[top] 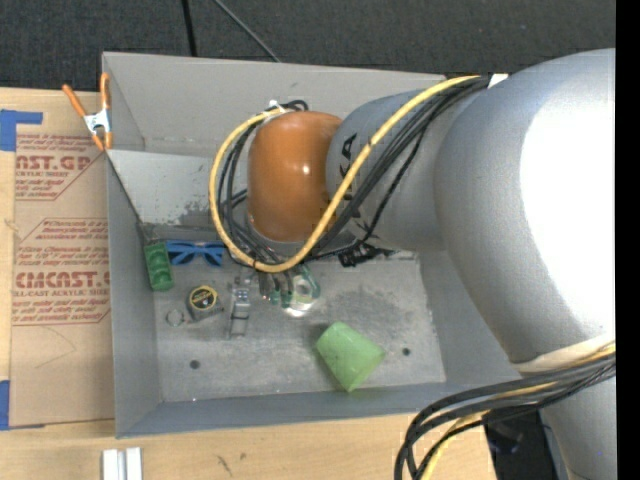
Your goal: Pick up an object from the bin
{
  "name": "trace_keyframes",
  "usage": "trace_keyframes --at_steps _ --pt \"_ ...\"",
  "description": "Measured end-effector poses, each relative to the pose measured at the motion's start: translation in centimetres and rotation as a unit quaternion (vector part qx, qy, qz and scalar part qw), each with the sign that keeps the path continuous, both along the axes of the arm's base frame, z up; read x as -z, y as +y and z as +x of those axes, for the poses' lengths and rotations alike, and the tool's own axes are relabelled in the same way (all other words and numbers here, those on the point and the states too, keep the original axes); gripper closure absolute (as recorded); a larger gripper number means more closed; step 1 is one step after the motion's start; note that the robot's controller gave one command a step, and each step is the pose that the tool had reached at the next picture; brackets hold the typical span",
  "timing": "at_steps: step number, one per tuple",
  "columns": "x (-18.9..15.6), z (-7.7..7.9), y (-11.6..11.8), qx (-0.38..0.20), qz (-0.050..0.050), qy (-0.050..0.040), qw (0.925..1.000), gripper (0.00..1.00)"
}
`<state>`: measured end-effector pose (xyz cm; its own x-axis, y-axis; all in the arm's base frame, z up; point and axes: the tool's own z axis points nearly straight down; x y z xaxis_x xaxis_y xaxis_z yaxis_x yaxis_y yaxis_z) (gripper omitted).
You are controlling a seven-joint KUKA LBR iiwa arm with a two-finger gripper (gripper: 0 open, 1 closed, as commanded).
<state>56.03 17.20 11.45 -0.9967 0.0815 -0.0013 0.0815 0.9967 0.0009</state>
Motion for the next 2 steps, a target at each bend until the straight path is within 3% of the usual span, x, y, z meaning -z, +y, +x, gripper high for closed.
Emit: trace_keyframes --at_steps 1,2 --pt "4.29 1.35 2.82 -0.167 0.0 0.0006 0.986 0.0" --pt "4.11 1.44 2.8 -0.166 0.001 -0.0004 0.9861 1.0"
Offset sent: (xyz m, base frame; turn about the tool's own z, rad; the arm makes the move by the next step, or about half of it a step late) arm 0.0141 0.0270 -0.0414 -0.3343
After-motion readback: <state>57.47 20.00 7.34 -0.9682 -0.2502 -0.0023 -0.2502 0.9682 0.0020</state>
